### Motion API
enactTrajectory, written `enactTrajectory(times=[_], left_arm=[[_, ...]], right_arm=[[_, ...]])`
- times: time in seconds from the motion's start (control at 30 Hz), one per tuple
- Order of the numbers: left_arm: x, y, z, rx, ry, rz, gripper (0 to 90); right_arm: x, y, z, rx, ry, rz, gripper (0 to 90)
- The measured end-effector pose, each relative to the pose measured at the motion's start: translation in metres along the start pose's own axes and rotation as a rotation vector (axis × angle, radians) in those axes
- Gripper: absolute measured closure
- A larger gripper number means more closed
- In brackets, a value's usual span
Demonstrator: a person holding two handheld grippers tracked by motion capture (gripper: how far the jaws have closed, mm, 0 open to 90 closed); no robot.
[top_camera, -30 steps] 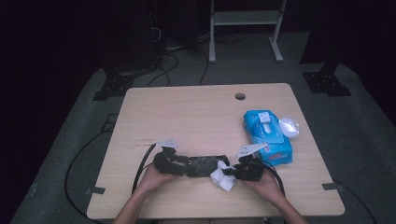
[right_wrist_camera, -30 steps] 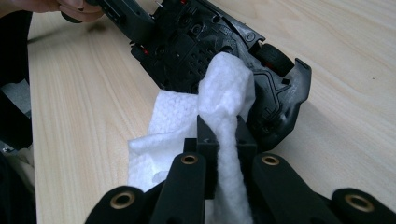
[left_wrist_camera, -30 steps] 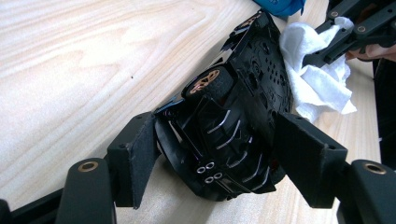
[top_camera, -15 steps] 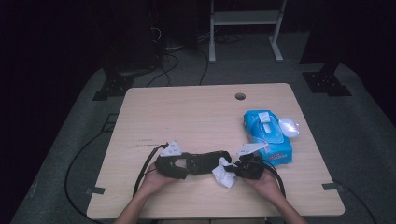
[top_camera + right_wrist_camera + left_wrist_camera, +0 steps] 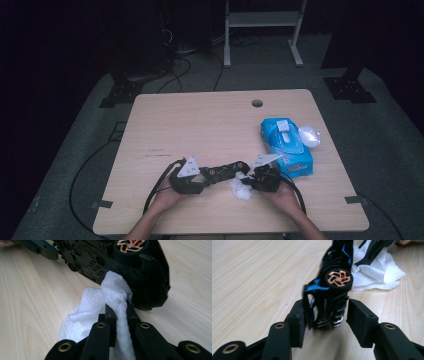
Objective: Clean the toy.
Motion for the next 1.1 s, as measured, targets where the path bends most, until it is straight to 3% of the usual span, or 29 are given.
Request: enactTrajectory(times=[0.13,0.23,0.33,0.43,0.5,0.6,0.63,0.77,0.83,0.87,0.93,0.97,1.03,1.07,1.1], left_arm=[[-0.004,-0.001,0.0,0.018,-0.022,0.034,49.5],[-0.005,0.0,0.0,0.009,-0.014,0.033,52.1],[-0.005,0.0,0.001,0.029,-0.013,0.039,55.6],[-0.007,0.001,0.004,0.025,-0.003,0.039,58.5],[-0.007,0.001,0.004,0.027,0.001,0.038,58.6],[-0.007,0.001,0.004,0.029,0.006,0.039,58.6],[-0.006,0.0,0.004,0.028,0.008,0.038,58.6],[-0.006,0.001,0.005,0.029,0.007,0.044,58.7],[-0.007,0.002,0.006,0.03,0.009,0.041,58.7],[-0.007,0.002,0.007,0.028,0.008,0.038,58.7],[-0.007,0.001,0.006,0.03,0.005,0.035,58.7],[-0.006,0.0,0.006,0.029,0.006,0.035,58.7],[-0.006,0.0,0.007,0.03,0.011,0.039,58.7],[-0.006,0.0,0.007,0.031,0.012,0.041,58.7],[-0.006,-0.001,0.008,0.036,0.016,0.038,58.7]], right_arm=[[-0.001,-0.006,-0.006,-0.038,-0.015,0.001,85.4],[-0.014,-0.022,-0.019,-0.088,-0.032,0.068,85.3],[-0.038,-0.036,-0.031,-0.085,-0.052,0.157,85.3],[-0.067,-0.035,-0.042,-0.044,-0.091,0.21,85.4],[-0.078,-0.022,-0.048,-0.026,-0.12,0.186,85.3],[-0.078,-0.004,-0.05,0.012,-0.162,0.115,84.8],[-0.076,-0.004,-0.048,0.003,-0.152,0.139,84.8],[-0.066,-0.015,-0.028,0.104,-0.101,0.151,85.2],[-0.067,-0.014,-0.034,0.076,-0.093,0.166,85.3],[-0.069,-0.008,-0.046,0.054,-0.125,0.168,85.2],[-0.073,-0.002,-0.058,0.081,-0.199,0.175,85.2],[-0.075,-0.002,-0.059,0.074,-0.191,0.166,85.2],[-0.072,-0.006,-0.049,0.069,-0.164,0.164,85.3],[-0.067,-0.012,-0.038,0.126,-0.153,0.161,85.3],[-0.064,-0.016,-0.031,0.153,-0.14,0.163,85.3]])
Point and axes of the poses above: each handheld gripper's, and its own axes: y roughly forward along the jaws, x roughly out of its underside, z roughly to its right, the point moved 5 cm from there along y, roughly forward along the jaws, and after that the axes turned 7 degrees about -z, right-handed, at the moved point
